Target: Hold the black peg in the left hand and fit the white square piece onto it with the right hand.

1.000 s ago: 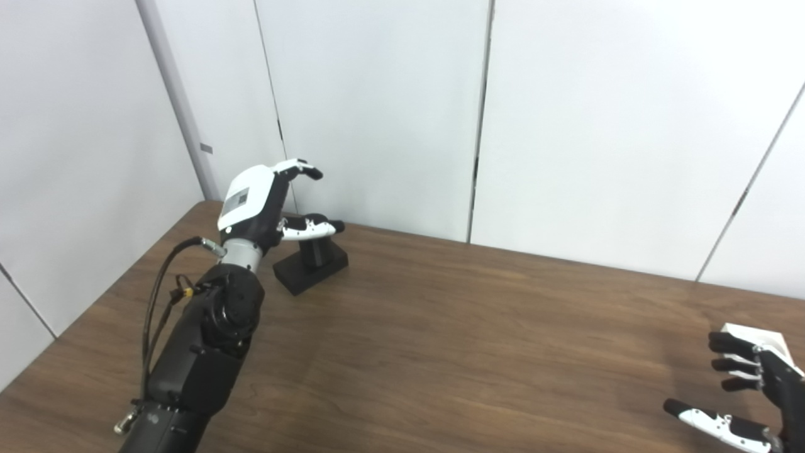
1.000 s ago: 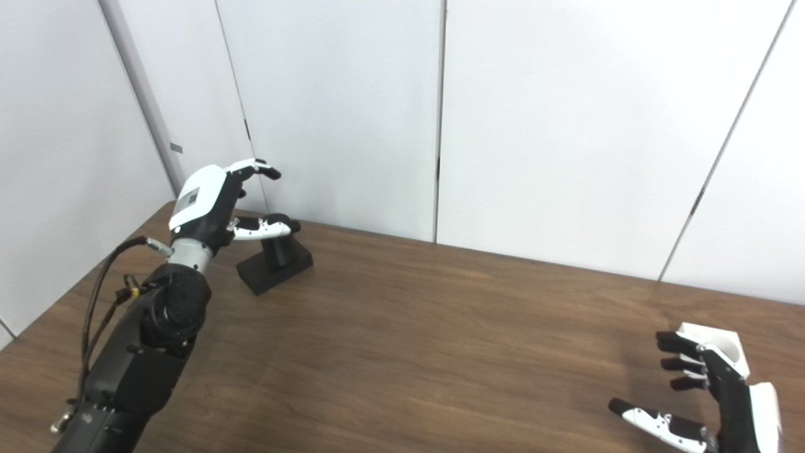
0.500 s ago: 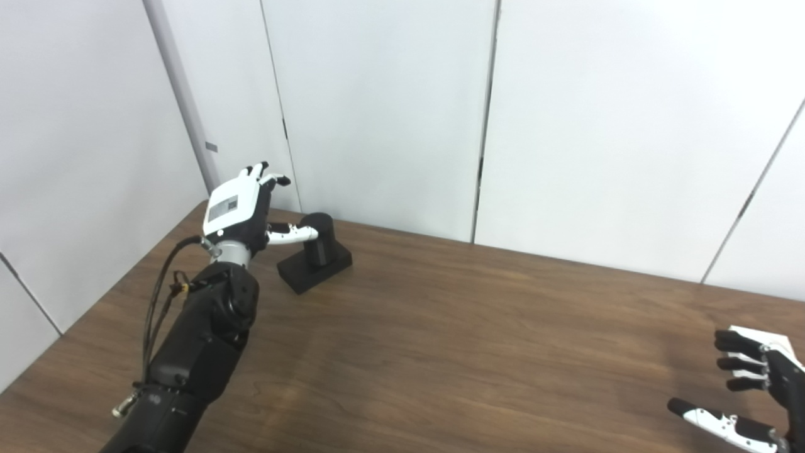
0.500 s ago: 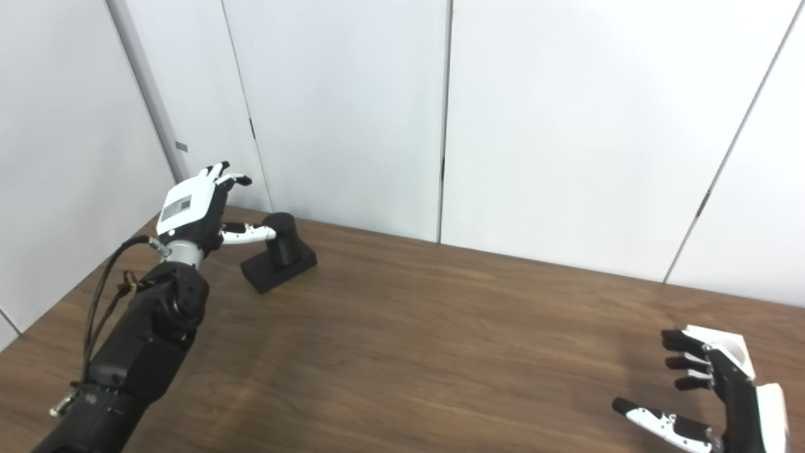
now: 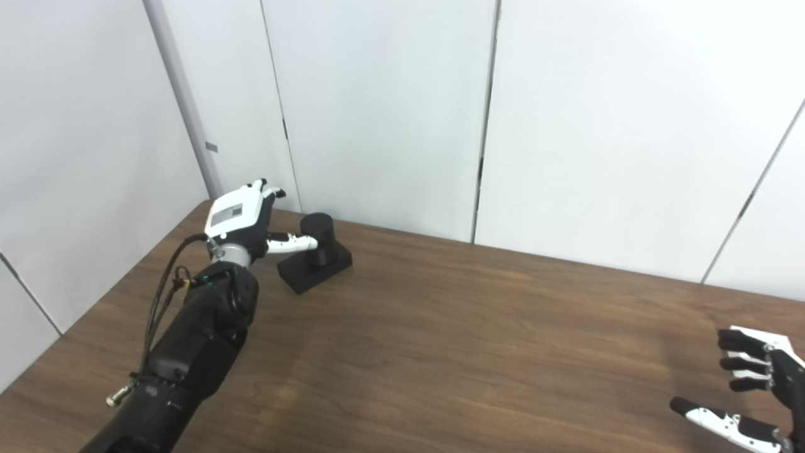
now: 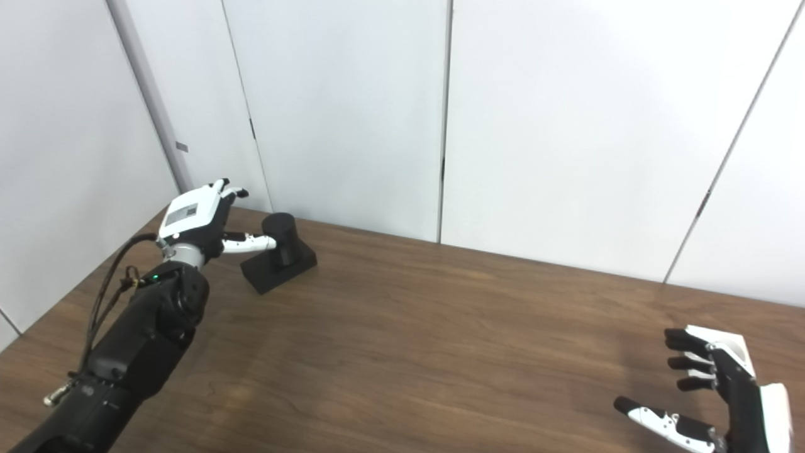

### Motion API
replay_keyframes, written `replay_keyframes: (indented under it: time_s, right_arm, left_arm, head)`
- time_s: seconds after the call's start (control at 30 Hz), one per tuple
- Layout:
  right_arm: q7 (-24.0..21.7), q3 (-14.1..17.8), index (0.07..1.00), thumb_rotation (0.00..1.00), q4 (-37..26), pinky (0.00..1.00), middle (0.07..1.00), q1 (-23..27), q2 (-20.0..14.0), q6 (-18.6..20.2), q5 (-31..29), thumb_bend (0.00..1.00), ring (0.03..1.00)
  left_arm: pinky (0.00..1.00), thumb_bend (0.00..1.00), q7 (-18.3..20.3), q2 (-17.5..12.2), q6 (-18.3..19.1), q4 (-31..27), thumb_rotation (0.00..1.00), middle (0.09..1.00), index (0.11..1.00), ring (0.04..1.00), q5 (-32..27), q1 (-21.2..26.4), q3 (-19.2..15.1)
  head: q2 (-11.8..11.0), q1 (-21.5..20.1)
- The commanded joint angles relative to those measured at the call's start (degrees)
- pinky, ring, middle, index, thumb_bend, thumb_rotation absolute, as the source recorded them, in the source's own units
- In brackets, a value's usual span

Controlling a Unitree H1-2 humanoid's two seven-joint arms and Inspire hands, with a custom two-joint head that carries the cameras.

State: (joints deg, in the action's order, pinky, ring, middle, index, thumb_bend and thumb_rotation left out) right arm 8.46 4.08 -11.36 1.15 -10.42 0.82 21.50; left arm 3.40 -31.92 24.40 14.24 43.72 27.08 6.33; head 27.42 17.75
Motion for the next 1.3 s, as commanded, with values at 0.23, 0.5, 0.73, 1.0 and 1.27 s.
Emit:
replay_keyframes:
  time_s: [0.23,0.5,0.73,1.0,1.27]
  right_arm:
    - [0.3,0.4,0.675,0.0,-2.0,0.48,0.682,1.4,-0.3,-0.5,0.3,0.58,0.615]
    - [0.1,0.5,0.671,0.0,-2.7,0.48,0.676,1.3,-0.5,0.1,0.4,0.58,0.61]
    - [0.1,0.5,0.67,0.0,-2.8,0.48,0.68,1.2,-0.5,0.3,0.6,0.58,0.611]
    - [0.5,0.8,0.675,0.0,-2.5,0.49,0.683,1.0,-0.5,-0.9,-0.1,0.57,0.618]
    - [0.8,0.7,0.706,0.0,-2.4,0.5,0.694,0.8,-0.2,-1.4,-0.4,0.56,0.623]
  left_arm:
    - [0.95,1.0,2.9,-2.8,-0.6,-0.3,0.65,1.0,0.802,1.0,0.0,2.9,1.1]
    - [0.95,1.0,2.3,-2.7,-0.9,0.7,0.63,1.0,0.78,1.0,0.1,2.6,1.7]
    - [0.98,1.0,1.8,-2.9,-0.3,5.7,0.66,1.0,0.801,1.0,1.4,3.3,3.7]
    - [0.95,1.0,1.2,-3.3,-0.1,10.4,0.62,1.0,0.8,1.0,1.1,4.2,4.6]
    - [0.95,1.0,0.7,-3.1,-0.6,12.3,0.59,1.0,0.805,1.0,0.3,4.4,4.5]
  head:
    - [0.4,-0.2]
    - [0.7,-0.1]
    - [0.9,-0.3]
    - [1.1,-0.5]
    - [1.2,-0.8]
